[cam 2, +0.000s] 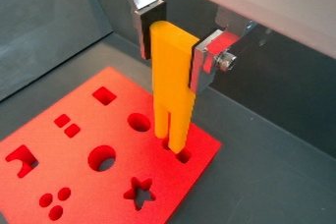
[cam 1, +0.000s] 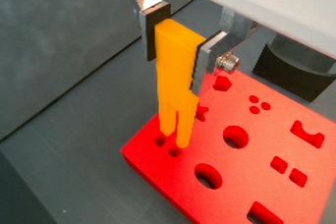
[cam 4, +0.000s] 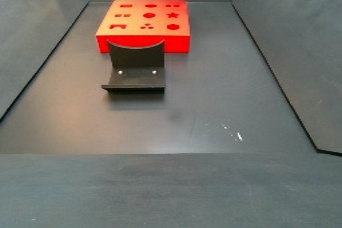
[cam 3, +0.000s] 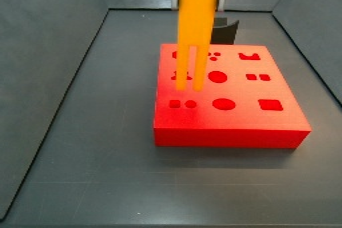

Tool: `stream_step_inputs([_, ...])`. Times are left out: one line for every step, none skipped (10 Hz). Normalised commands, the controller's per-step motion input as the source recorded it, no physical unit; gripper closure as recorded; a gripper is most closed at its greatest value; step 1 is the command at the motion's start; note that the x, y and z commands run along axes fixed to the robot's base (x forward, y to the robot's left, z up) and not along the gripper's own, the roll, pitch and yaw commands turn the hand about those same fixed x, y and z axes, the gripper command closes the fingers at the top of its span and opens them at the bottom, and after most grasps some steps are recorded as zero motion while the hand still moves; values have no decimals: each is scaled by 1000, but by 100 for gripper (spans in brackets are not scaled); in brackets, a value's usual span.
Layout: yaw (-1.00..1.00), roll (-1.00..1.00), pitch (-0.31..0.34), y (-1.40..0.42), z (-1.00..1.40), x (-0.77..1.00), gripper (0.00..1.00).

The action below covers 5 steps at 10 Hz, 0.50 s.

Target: Insert the square-circle object.

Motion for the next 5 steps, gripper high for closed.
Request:
stream_step_inputs([329,169,7,-20,-329,140,100])
stream_step_inputs([326,159,11,-106,-263,86,100])
stream_step_inputs([123,50,0,-251,-66,0,100])
stream_step_inputs([0,34,0,-206,-6,-83,100])
stream_step_inputs([0,0,-3,-54,-20,-234,100])
